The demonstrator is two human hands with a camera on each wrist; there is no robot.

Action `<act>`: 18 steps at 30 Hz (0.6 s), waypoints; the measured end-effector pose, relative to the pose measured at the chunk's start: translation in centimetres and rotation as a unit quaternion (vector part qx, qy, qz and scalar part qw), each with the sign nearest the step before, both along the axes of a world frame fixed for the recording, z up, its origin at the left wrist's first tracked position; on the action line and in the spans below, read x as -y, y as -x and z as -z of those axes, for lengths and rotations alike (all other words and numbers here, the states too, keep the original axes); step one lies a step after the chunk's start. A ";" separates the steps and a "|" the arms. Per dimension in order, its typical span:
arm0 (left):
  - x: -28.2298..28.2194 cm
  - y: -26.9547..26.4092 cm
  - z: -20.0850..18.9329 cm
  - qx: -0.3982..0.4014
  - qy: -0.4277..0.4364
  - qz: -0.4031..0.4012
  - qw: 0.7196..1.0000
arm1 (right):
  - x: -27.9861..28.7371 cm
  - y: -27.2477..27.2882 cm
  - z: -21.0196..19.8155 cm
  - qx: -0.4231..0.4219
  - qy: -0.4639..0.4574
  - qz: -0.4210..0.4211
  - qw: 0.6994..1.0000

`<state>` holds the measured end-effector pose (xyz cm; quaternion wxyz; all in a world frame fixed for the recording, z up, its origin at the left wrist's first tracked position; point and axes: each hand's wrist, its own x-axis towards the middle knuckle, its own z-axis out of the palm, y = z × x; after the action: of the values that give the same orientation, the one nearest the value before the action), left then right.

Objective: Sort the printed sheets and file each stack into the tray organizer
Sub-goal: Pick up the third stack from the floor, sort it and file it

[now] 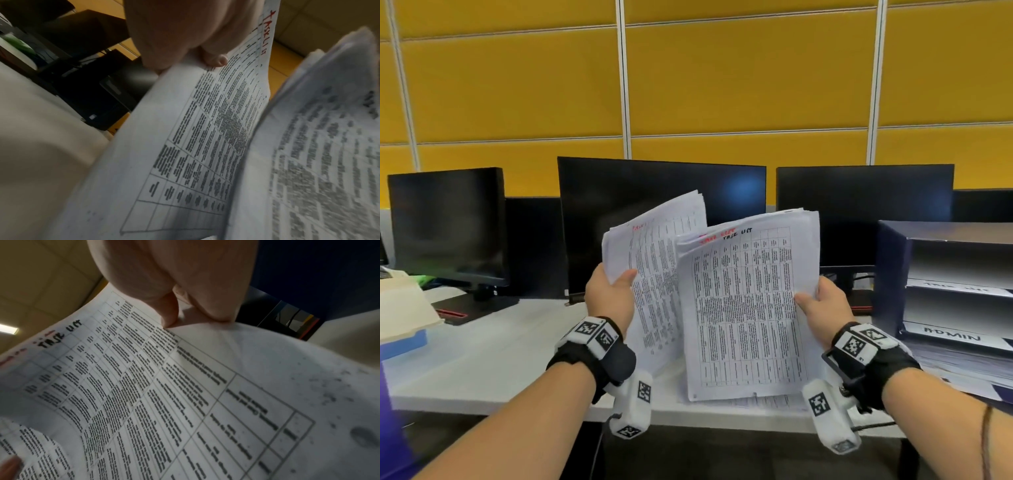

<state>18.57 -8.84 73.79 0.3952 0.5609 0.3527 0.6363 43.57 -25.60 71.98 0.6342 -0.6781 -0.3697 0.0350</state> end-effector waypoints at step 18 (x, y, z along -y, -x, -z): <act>-0.7 -2.5 -0.6 0.059 -0.012 -0.036 0.998 | 1.0 0.4 0.0 -0.042 -0.074 -0.111 0.990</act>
<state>21.06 -8.10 74.39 0.3850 0.5142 0.3410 0.6864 43.21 -26.56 72.00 0.6899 -0.5818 -0.4175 0.1058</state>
